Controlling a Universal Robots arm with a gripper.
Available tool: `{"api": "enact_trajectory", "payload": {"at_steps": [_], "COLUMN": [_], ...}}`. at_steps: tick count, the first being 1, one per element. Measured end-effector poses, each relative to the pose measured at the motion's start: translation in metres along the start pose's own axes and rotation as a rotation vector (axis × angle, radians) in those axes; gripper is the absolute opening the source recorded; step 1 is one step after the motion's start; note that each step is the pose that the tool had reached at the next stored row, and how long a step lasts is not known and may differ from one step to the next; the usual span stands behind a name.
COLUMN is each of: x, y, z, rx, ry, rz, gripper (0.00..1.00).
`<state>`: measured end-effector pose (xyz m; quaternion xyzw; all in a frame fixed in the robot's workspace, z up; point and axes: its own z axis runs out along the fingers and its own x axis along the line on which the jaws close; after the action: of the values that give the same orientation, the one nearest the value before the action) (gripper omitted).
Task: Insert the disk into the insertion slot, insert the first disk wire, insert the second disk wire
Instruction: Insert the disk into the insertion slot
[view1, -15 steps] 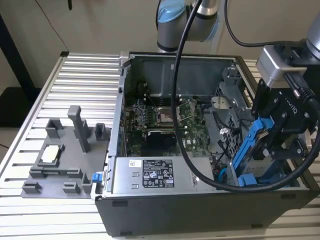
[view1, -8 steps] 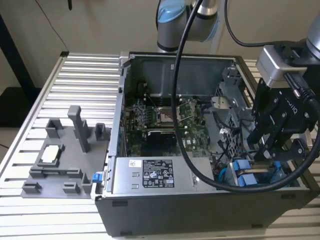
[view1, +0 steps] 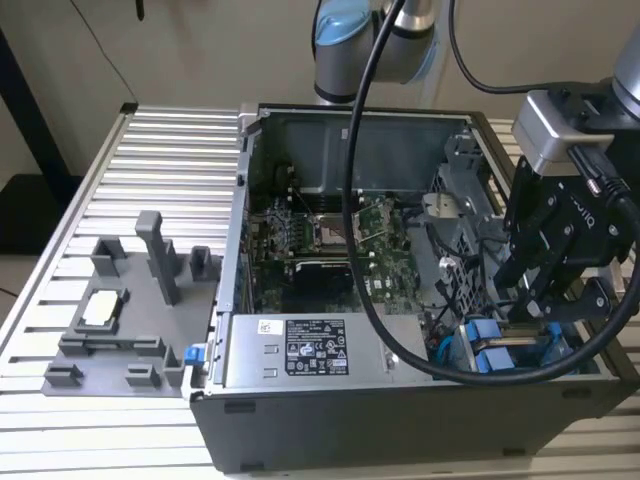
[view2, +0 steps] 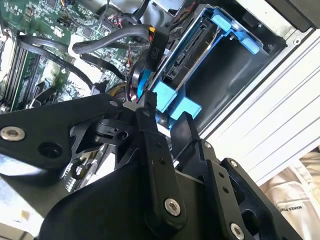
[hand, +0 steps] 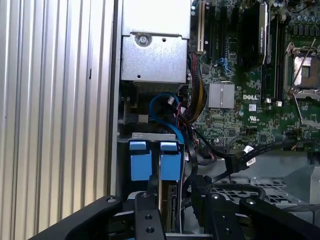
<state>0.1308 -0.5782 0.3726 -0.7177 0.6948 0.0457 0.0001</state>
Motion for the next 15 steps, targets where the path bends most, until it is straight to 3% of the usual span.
{"api": "enact_trajectory", "payload": {"at_steps": [4, 12, 15], "x": [-0.0002, -0.0017, -0.0021], "y": [0.0002, 0.0013, 0.0013], "z": [-0.0032, -0.0205, -0.0216], "rx": [0.0000, 0.0000, 0.0010], "ry": [0.0001, 0.0010, 0.0012], "rz": [0.000, 0.000, 0.000], "gripper": [0.40, 0.40, 0.40]}}
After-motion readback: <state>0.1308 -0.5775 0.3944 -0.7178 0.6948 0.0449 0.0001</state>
